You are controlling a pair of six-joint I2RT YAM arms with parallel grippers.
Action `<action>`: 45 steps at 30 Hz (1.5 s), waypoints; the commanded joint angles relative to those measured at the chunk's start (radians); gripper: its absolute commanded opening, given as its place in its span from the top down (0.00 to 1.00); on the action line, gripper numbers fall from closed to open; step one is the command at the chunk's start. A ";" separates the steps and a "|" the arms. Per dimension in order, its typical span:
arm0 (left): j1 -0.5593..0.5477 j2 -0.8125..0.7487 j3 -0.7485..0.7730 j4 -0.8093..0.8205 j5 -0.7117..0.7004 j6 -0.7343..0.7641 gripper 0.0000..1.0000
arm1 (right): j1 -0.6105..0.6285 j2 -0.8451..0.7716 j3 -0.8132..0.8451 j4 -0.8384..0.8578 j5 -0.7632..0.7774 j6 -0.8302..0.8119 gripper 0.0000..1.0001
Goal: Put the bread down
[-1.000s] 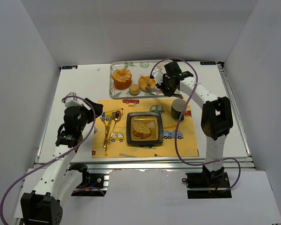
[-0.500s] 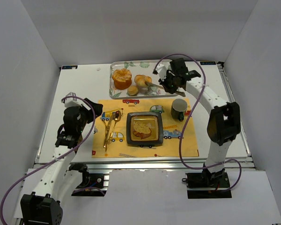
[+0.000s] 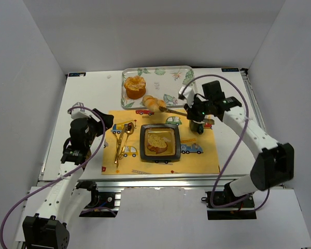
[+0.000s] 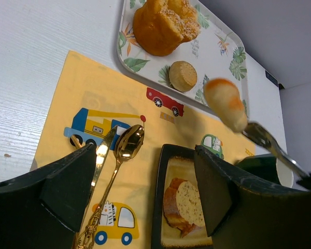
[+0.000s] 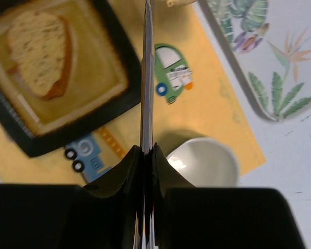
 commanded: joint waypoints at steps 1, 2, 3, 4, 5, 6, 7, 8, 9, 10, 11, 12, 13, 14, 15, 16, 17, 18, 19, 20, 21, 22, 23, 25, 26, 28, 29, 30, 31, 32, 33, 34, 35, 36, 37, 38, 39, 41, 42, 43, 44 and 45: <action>0.003 -0.024 0.005 0.003 0.010 0.010 0.15 | 0.005 -0.167 -0.094 -0.011 -0.134 -0.068 1.00; 0.003 -0.022 0.002 0.005 0.010 0.008 0.15 | 0.005 -0.197 -0.120 -0.016 -0.140 -0.079 1.00; 0.003 -0.022 0.000 0.011 0.010 0.008 0.15 | 0.007 -0.249 -0.170 -0.023 -0.147 -0.100 1.00; 0.004 -0.019 -0.001 0.014 0.010 0.008 0.15 | 0.015 -0.273 -0.193 -0.028 -0.144 -0.108 1.00; 0.005 -0.016 -0.003 0.017 0.010 0.008 0.15 | 0.018 -0.293 -0.215 -0.029 -0.139 -0.114 1.00; 0.005 -0.012 -0.003 0.023 0.042 0.008 0.15 | 0.022 -0.319 -0.233 -0.037 -0.134 -0.117 1.00; 0.006 -0.008 -0.001 0.026 0.047 0.010 0.15 | 0.028 -0.328 -0.262 -0.040 -0.125 -0.118 1.00; 0.005 -0.002 -0.001 0.028 0.048 0.011 0.15 | 0.031 -0.336 -0.276 -0.043 -0.121 -0.119 1.00; 0.005 0.001 0.000 0.031 0.053 0.011 0.15 | 0.039 -0.348 -0.298 -0.046 -0.110 -0.120 1.00; 0.005 0.005 0.000 0.032 0.056 0.013 0.15 | 0.041 -0.351 -0.307 -0.051 -0.107 -0.125 1.00; 0.005 0.008 0.002 0.035 0.058 0.013 0.15 | 0.044 -0.354 -0.316 -0.054 -0.107 -0.126 1.00; 0.005 0.013 0.003 0.038 0.059 0.014 0.15 | 0.045 -0.360 -0.324 -0.054 -0.105 -0.131 1.00; 0.006 0.013 0.003 0.041 0.059 0.014 0.15 | 0.048 -0.362 -0.331 -0.060 -0.099 -0.134 0.99; 0.005 0.016 0.003 0.044 0.059 0.014 0.15 | 0.050 -0.362 -0.342 -0.063 -0.098 -0.138 0.98; 0.005 0.016 0.002 0.046 0.061 0.014 0.15 | 0.051 -0.363 -0.347 -0.069 -0.097 -0.143 0.98; 0.006 0.015 0.002 0.047 0.061 0.014 0.15 | 0.050 -0.363 -0.350 -0.071 -0.091 -0.143 0.96; 0.005 0.016 0.000 0.052 0.059 0.010 0.15 | 0.051 -0.363 -0.355 -0.074 -0.091 -0.149 0.94; 0.005 0.015 -0.003 0.052 0.061 0.008 0.15 | 0.050 -0.365 -0.355 -0.078 -0.093 -0.151 0.93; 0.005 0.012 -0.006 0.054 0.061 0.007 0.15 | 0.050 -0.365 -0.353 -0.080 -0.097 -0.151 0.87; 0.005 0.010 -0.007 0.055 0.061 0.005 0.15 | 0.051 -0.366 -0.353 -0.089 -0.104 -0.154 0.83; 0.005 0.008 -0.007 0.054 0.061 0.005 0.15 | 0.051 -0.369 -0.348 -0.092 -0.105 -0.155 0.79; 0.005 0.005 -0.010 0.055 0.061 0.005 0.15 | 0.051 -0.373 -0.347 -0.094 -0.107 -0.157 0.72; 0.005 0.005 -0.010 0.054 0.061 0.005 0.15 | 0.050 -0.379 -0.348 -0.101 -0.107 -0.158 0.69; 0.005 0.005 -0.012 0.054 0.061 0.005 0.15 | 0.051 -0.386 -0.350 -0.103 -0.102 -0.165 0.65; 0.005 0.005 -0.013 0.055 0.062 0.005 0.15 | 0.051 -0.389 -0.351 -0.106 -0.102 -0.165 0.64; 0.006 0.007 -0.015 0.058 0.062 0.005 0.15 | 0.051 -0.405 -0.353 -0.115 -0.104 -0.166 0.63; 0.005 0.008 -0.015 0.061 0.065 0.005 0.15 | 0.051 -0.417 -0.355 -0.118 -0.104 -0.166 0.63; 0.005 0.010 -0.015 0.063 0.067 0.005 0.15 | 0.051 -0.425 -0.356 -0.121 -0.104 -0.165 0.63; 0.005 0.012 -0.015 0.064 0.067 0.005 0.15 | 0.050 -0.431 -0.358 -0.121 -0.102 -0.163 0.63; 0.005 0.015 -0.013 0.066 0.068 0.005 0.15 | 0.050 -0.446 -0.358 -0.121 -0.102 -0.161 0.63; 0.006 0.013 -0.013 0.067 0.070 0.005 0.15 | 0.051 -0.455 -0.356 -0.124 -0.102 -0.161 0.62; 0.005 0.016 -0.012 0.067 0.071 0.007 0.15 | 0.050 -0.463 -0.356 -0.128 -0.101 -0.160 0.62; 0.006 0.021 -0.010 0.070 0.073 0.007 0.15 | 0.051 -0.478 -0.356 -0.132 -0.102 -0.160 0.62; 0.006 0.024 -0.009 0.072 0.075 0.007 0.15 | 0.051 -0.488 -0.355 -0.137 -0.102 -0.161 0.62; 0.006 0.027 -0.007 0.072 0.076 0.008 0.15 | 0.051 -0.494 -0.355 -0.146 -0.102 -0.164 0.62; 0.006 0.027 -0.007 0.074 0.078 0.008 0.15 | 0.051 -0.509 -0.353 -0.147 -0.102 -0.165 0.63; 0.006 0.030 -0.006 0.077 0.079 0.010 0.15 | 0.050 -0.523 -0.350 -0.138 -0.102 -0.157 0.66; 0.005 0.031 -0.007 0.081 0.081 0.007 0.15 | 0.050 -0.529 -0.335 -0.114 -0.096 -0.110 0.74; 0.005 0.031 -0.007 0.084 0.082 0.005 0.15 | 0.048 -0.526 -0.321 -0.102 -0.097 -0.077 0.80; 0.006 0.033 -0.010 0.087 0.091 0.004 0.15 | 0.047 -0.523 -0.304 -0.086 -0.105 -0.038 0.90; 0.005 0.033 -0.012 0.096 0.099 -0.001 0.16 | 0.041 -0.503 -0.267 -0.053 -0.111 0.055 0.94; 0.006 0.036 -0.013 0.101 0.107 -0.003 0.19 | 0.033 -0.492 -0.249 -0.036 -0.119 0.099 0.97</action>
